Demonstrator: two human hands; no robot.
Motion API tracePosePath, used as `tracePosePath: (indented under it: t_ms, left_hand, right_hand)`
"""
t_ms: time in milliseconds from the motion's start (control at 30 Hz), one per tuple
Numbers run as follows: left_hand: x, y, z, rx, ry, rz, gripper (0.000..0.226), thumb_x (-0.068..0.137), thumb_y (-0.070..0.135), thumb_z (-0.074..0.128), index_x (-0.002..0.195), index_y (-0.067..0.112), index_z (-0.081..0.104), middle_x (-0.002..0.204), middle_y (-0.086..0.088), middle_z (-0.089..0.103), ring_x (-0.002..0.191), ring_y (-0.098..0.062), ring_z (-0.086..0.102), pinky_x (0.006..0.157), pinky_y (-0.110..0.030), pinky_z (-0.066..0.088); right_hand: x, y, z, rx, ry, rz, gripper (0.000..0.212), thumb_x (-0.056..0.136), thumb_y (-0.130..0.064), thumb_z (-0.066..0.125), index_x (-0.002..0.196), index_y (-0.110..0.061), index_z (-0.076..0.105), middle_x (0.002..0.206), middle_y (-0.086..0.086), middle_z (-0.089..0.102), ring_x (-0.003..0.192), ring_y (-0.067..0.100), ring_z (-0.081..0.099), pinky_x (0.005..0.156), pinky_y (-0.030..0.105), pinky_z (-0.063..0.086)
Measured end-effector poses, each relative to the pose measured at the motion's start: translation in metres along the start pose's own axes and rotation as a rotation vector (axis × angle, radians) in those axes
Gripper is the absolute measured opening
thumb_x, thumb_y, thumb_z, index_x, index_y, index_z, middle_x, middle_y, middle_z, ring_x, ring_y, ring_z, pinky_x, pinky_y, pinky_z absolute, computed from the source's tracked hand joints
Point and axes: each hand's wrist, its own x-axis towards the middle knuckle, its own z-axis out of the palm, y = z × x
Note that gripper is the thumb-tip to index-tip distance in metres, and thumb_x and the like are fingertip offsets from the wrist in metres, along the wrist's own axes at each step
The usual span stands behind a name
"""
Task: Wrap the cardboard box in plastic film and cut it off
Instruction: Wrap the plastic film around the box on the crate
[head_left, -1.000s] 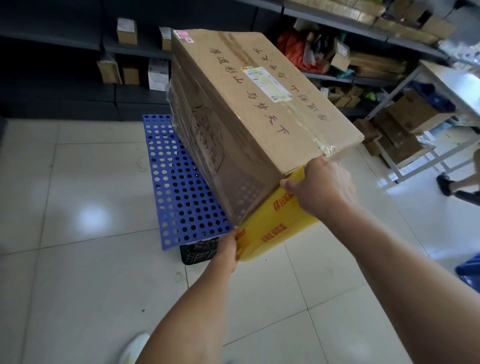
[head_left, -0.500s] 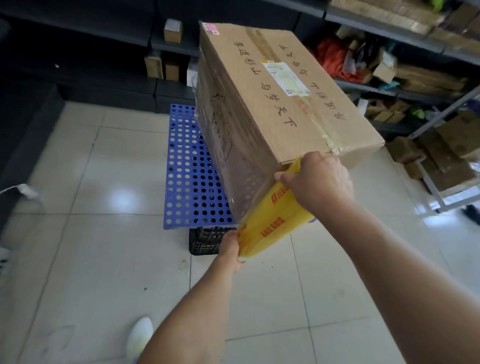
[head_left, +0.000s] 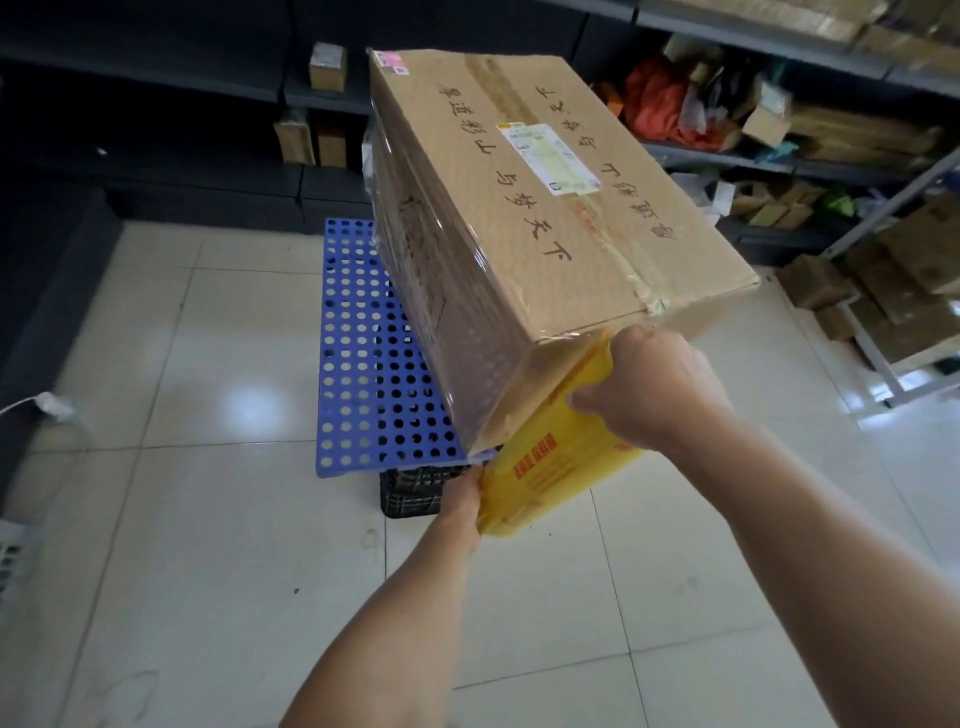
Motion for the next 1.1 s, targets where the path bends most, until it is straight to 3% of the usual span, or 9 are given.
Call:
tracePosePath:
  t_ms: [133, 300, 400, 533, 667, 800, 900, 1000, 1100]
  left_hand:
    - [0.005, -0.01, 0.002, -0.09, -0.025, 0.013, 0.032, 0.101, 0.027, 0.038, 0.107, 0.009, 0.063, 0.093, -0.01, 0.067, 0.087, -0.025, 0.064, 0.074, -0.035, 0.053]
    - [0.005, -0.024, 0.012, -0.09, 0.008, -0.019, 0.028, 0.096, 0.027, 0.051, 0.12, 0.015, 0.058, 0.112, -0.012, 0.066, 0.098, -0.028, 0.063, 0.076, -0.037, 0.054]
    - [0.007, -0.03, 0.022, -0.079, 0.047, -0.04, 0.03, 0.095, 0.031, 0.053, 0.12, 0.016, 0.057, 0.107, -0.008, 0.066, 0.092, -0.025, 0.062, 0.066, -0.033, 0.052]
    - [0.016, -0.042, 0.034, -0.139, 0.098, 0.013, 0.032, 0.095, 0.036, 0.052, 0.118, 0.014, 0.056, 0.101, -0.007, 0.064, 0.087, -0.023, 0.06, 0.066, -0.031, 0.05]
    - [0.017, -0.049, 0.051, -0.149, 0.176, 0.109, 0.051, 0.091, 0.045, 0.054, 0.124, 0.006, 0.056, 0.115, -0.012, 0.064, 0.1, -0.028, 0.062, 0.089, -0.042, 0.053]
    - [-0.002, -0.06, 0.063, -0.257, 0.122, 0.11, 0.034, 0.1, 0.036, 0.039, 0.092, 0.014, 0.063, 0.088, -0.01, 0.065, 0.079, -0.026, 0.061, 0.066, -0.036, 0.051]
    - [-0.008, -0.069, 0.065, -0.3, 0.161, 0.124, 0.035, 0.089, 0.045, 0.053, 0.108, 0.017, 0.06, 0.107, -0.013, 0.065, 0.093, -0.031, 0.062, 0.064, -0.037, 0.056]
    - [0.022, -0.083, 0.058, -0.313, 0.224, 0.109, 0.08, 0.058, 0.049, 0.068, 0.128, 0.014, 0.051, 0.115, -0.013, 0.063, 0.1, -0.034, 0.061, 0.082, -0.045, 0.056]
    - [-0.001, -0.078, 0.066, -0.31, 0.212, 0.112, 0.079, 0.064, 0.048, 0.072, 0.13, 0.011, 0.05, 0.118, -0.015, 0.062, 0.103, -0.033, 0.061, 0.093, -0.049, 0.05]
  right_hand:
    - [0.003, 0.008, -0.002, 0.033, 0.019, 0.05, 0.038, 0.083, -0.032, 0.066, 0.064, -0.016, 0.037, 0.07, 0.001, 0.045, 0.081, 0.029, 0.059, 0.063, 0.034, 0.05]
    - [0.011, 0.012, -0.003, 0.037, 0.036, 0.036, 0.031, 0.086, -0.038, 0.063, 0.082, -0.013, 0.045, 0.092, 0.01, 0.062, 0.087, 0.031, 0.063, 0.07, 0.038, 0.055]
    - [0.014, 0.019, -0.003, 0.06, 0.014, -0.05, 0.04, 0.083, -0.044, 0.067, 0.074, -0.013, 0.043, 0.08, 0.006, 0.056, 0.081, 0.029, 0.061, 0.064, 0.036, 0.05]
    - [0.016, 0.04, -0.001, -0.037, 0.014, -0.179, 0.019, 0.076, -0.019, 0.067, 0.076, -0.012, 0.049, 0.067, 0.001, 0.047, 0.072, 0.027, 0.055, 0.05, 0.027, 0.038]
    - [0.014, 0.056, -0.001, -0.066, 0.102, -0.265, 0.023, 0.085, -0.024, 0.063, 0.081, -0.011, 0.045, 0.068, 0.001, 0.045, 0.073, 0.028, 0.053, 0.058, 0.03, 0.038]
    - [0.012, 0.069, 0.0, -0.11, 0.151, -0.331, 0.027, 0.091, -0.035, 0.058, 0.092, -0.009, 0.049, 0.091, 0.012, 0.056, 0.085, 0.03, 0.054, 0.065, 0.032, 0.039]
    - [0.011, 0.078, 0.005, -0.155, 0.17, -0.358, 0.044, 0.093, -0.044, 0.053, 0.11, -0.004, 0.052, 0.107, 0.015, 0.059, 0.101, 0.035, 0.056, 0.069, 0.035, 0.038]
    - [0.012, 0.082, 0.006, -0.129, 0.144, -0.37, 0.051, 0.09, -0.052, 0.052, 0.109, -0.005, 0.052, 0.093, 0.013, 0.056, 0.096, 0.034, 0.055, 0.067, 0.034, 0.038]
    - [0.015, 0.088, 0.004, -0.061, 0.071, -0.393, 0.038, 0.084, -0.044, 0.063, 0.088, -0.01, 0.045, 0.074, 0.006, 0.046, 0.087, 0.032, 0.056, 0.063, 0.033, 0.038]
